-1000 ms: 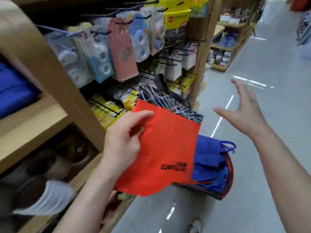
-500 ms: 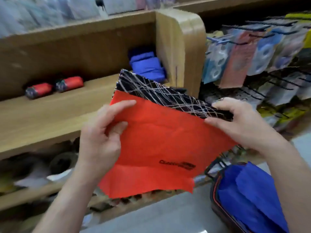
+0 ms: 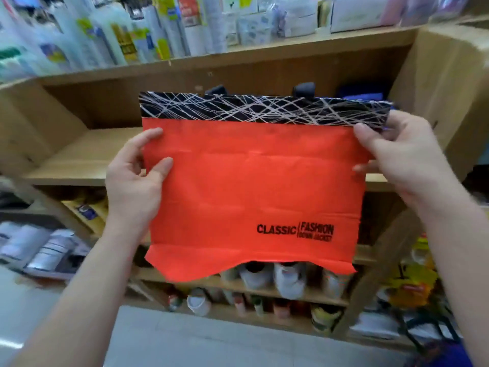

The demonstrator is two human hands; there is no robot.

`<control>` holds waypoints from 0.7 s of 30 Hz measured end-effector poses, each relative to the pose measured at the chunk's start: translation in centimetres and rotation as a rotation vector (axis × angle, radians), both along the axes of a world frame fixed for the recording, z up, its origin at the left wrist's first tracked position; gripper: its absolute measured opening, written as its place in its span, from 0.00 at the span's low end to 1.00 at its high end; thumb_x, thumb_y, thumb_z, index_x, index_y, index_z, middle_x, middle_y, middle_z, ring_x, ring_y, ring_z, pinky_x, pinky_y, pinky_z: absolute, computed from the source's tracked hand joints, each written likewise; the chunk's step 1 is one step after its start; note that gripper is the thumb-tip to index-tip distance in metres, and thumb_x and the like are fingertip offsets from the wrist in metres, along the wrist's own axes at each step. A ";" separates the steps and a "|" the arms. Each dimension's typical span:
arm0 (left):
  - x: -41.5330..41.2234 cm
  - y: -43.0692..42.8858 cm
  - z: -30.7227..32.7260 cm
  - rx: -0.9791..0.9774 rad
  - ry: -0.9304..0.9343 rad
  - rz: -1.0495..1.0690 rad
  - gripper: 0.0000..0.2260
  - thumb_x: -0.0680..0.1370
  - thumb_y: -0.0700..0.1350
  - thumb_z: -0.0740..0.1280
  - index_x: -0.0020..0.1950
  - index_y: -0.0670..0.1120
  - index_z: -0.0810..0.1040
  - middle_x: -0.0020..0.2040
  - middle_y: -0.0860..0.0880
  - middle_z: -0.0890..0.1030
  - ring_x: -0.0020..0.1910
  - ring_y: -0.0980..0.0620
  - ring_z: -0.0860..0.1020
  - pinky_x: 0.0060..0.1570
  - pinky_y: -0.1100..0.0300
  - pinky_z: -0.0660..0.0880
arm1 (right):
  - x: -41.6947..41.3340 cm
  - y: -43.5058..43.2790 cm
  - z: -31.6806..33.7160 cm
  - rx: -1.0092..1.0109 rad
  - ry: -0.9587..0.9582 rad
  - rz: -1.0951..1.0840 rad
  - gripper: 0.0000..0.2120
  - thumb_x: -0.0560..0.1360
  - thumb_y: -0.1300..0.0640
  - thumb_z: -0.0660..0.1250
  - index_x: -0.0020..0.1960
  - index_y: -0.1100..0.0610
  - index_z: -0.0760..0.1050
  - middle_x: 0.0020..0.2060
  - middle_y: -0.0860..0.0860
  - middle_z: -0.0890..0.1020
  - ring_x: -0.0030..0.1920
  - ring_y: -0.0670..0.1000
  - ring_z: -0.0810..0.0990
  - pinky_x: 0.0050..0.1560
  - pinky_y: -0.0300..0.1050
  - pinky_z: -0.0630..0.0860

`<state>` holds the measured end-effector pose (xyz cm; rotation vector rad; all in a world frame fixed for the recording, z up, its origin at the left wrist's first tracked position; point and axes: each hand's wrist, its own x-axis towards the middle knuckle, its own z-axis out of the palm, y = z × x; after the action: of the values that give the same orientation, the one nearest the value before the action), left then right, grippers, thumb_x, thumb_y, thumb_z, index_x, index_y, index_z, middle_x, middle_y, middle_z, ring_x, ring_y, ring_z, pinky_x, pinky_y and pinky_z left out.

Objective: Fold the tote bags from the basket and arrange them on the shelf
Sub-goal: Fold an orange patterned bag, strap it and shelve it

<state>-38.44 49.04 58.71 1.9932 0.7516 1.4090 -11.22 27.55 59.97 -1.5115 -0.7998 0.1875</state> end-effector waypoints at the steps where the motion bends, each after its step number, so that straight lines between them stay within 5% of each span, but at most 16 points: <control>1: -0.7 1.5 0.1 -0.002 0.037 0.055 0.20 0.75 0.37 0.72 0.64 0.52 0.77 0.52 0.54 0.76 0.44 0.64 0.74 0.46 0.68 0.73 | -0.5 1.9 0.5 0.031 0.013 0.002 0.05 0.80 0.60 0.65 0.51 0.51 0.77 0.44 0.45 0.84 0.40 0.43 0.82 0.31 0.41 0.81; 3: -2.3 4.1 0.3 0.084 0.183 0.225 0.21 0.74 0.44 0.73 0.66 0.54 0.76 0.59 0.48 0.72 0.57 0.53 0.73 0.61 0.56 0.73 | -1.9 5.6 1.5 0.090 -0.025 -0.015 0.04 0.80 0.59 0.65 0.49 0.51 0.76 0.42 0.47 0.82 0.38 0.44 0.81 0.32 0.42 0.82; 5: -4.4 5.6 0.8 0.244 0.265 0.253 0.21 0.73 0.50 0.72 0.66 0.52 0.77 0.65 0.45 0.69 0.65 0.48 0.68 0.70 0.55 0.64 | -3.2 9.5 2.2 0.140 -0.070 -0.034 0.02 0.80 0.58 0.65 0.50 0.53 0.76 0.40 0.49 0.81 0.35 0.43 0.79 0.32 0.43 0.81; 9: -9.1 8.1 0.3 0.262 0.596 -0.203 0.32 0.67 0.66 0.67 0.69 0.57 0.72 0.69 0.54 0.68 0.69 0.58 0.63 0.69 0.71 0.54 | -6.2 16.9 3.3 0.169 -0.098 -0.019 0.02 0.80 0.58 0.65 0.51 0.56 0.76 0.41 0.50 0.80 0.34 0.43 0.78 0.31 0.42 0.80; 11: -11.3 10.9 -1.6 0.315 0.867 -0.204 0.42 0.62 0.71 0.66 0.74 0.59 0.65 0.74 0.52 0.65 0.72 0.52 0.62 0.73 0.60 0.55 | -8.0 20.4 4.0 0.162 -0.088 -0.012 0.04 0.80 0.58 0.65 0.46 0.53 0.75 0.38 0.49 0.79 0.32 0.42 0.77 0.30 0.41 0.79; 13: -12.8 14.2 -3.3 0.323 1.089 -0.138 0.43 0.63 0.70 0.65 0.77 0.60 0.59 0.77 0.52 0.62 0.74 0.49 0.60 0.73 0.47 0.59 | -9.4 23.4 4.4 0.173 -0.042 -0.001 0.09 0.80 0.58 0.65 0.41 0.52 0.73 0.34 0.46 0.77 0.29 0.41 0.75 0.28 0.39 0.78; 15: -14.0 16.9 -3.7 0.345 1.137 -0.106 0.34 0.69 0.58 0.69 0.75 0.58 0.65 0.75 0.51 0.67 0.72 0.47 0.66 0.70 0.44 0.63 | -10.6 26.0 4.6 0.191 -0.008 0.021 0.07 0.80 0.58 0.65 0.43 0.53 0.74 0.35 0.47 0.76 0.30 0.41 0.75 0.29 0.39 0.78; 17: -15.1 19.3 -3.7 0.424 1.024 -0.060 0.23 0.72 0.45 0.62 0.67 0.53 0.77 0.64 0.47 0.79 0.62 0.44 0.78 0.61 0.46 0.73 | -11.5 28.7 4.4 0.188 0.008 0.041 0.02 0.80 0.58 0.65 0.51 0.56 0.75 0.41 0.51 0.77 0.37 0.44 0.76 0.36 0.41 0.80; 19: -15.7 20.6 -3.1 0.465 0.949 0.019 0.20 0.73 0.44 0.57 0.61 0.53 0.81 0.53 0.48 0.85 0.51 0.43 0.82 0.48 0.51 0.79 | -12.4 30.7 3.9 0.081 -0.100 0.037 0.18 0.78 0.54 0.66 0.67 0.57 0.70 0.58 0.55 0.77 0.55 0.47 0.77 0.57 0.49 0.79; 21: -15.9 21.4 -2.9 0.431 1.016 0.102 0.17 0.78 0.44 0.59 0.62 0.59 0.76 0.50 0.52 0.84 0.50 0.44 0.81 0.41 0.54 0.76 | -13.8 30.9 3.3 -0.062 -0.295 0.112 0.35 0.76 0.43 0.66 0.78 0.54 0.57 0.74 0.51 0.63 0.73 0.47 0.63 0.75 0.51 0.62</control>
<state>-54.36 70.44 55.83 3.0737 1.0093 0.5276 -24.99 58.45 63.32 -1.5750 -1.1235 0.0732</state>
